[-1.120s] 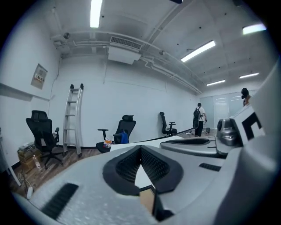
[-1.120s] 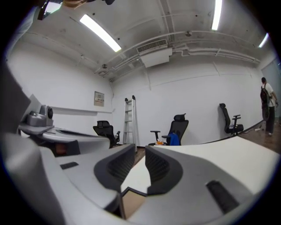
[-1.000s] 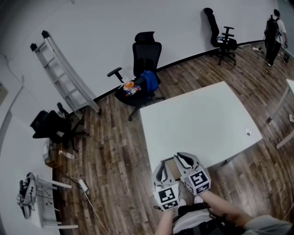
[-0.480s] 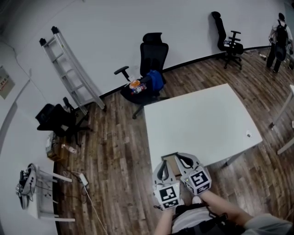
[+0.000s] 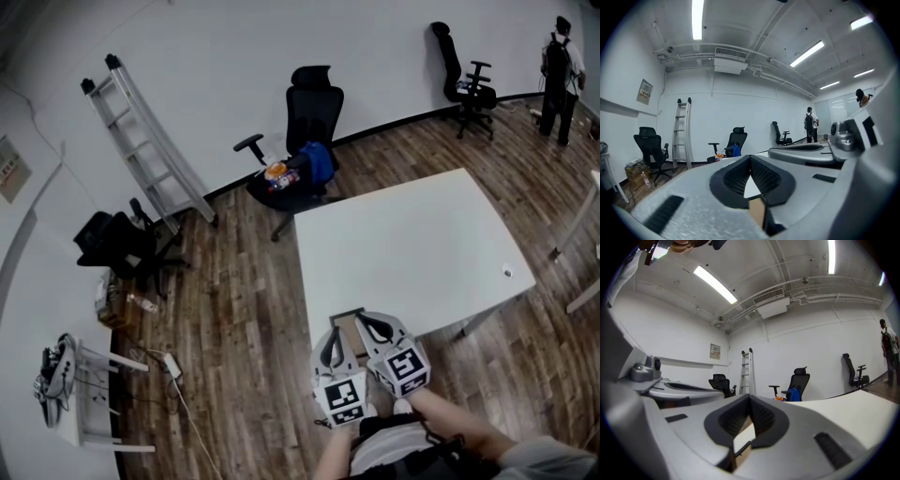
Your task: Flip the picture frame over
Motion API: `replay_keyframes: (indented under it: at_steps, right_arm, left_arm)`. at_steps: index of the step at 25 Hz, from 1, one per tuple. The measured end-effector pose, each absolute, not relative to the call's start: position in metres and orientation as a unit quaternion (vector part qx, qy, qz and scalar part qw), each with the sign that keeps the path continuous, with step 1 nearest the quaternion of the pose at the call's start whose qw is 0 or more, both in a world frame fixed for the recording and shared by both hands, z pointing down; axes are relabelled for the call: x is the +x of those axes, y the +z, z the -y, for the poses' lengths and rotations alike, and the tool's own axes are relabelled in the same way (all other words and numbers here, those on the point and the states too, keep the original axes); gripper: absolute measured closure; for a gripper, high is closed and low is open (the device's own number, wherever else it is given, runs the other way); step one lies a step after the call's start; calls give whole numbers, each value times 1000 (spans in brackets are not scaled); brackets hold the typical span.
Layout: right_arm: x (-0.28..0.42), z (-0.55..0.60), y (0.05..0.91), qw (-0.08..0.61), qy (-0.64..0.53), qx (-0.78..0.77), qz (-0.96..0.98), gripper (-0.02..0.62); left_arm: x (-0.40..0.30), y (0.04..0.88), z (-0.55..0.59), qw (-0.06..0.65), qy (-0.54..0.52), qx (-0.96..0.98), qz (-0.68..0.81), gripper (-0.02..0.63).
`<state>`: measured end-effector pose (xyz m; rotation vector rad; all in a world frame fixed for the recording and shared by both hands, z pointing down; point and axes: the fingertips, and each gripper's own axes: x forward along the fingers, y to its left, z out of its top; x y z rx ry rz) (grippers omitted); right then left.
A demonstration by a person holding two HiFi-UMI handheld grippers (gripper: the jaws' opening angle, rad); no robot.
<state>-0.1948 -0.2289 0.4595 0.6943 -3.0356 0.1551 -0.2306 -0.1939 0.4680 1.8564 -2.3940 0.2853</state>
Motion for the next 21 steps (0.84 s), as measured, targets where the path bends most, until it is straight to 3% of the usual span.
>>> replay_keyframes:
  at_steps: [21]
  right_arm:
    - [-205,231,474,27,45,215,975,598]
  left_arm:
    - [-246,478,193,53,103,602,790,603]
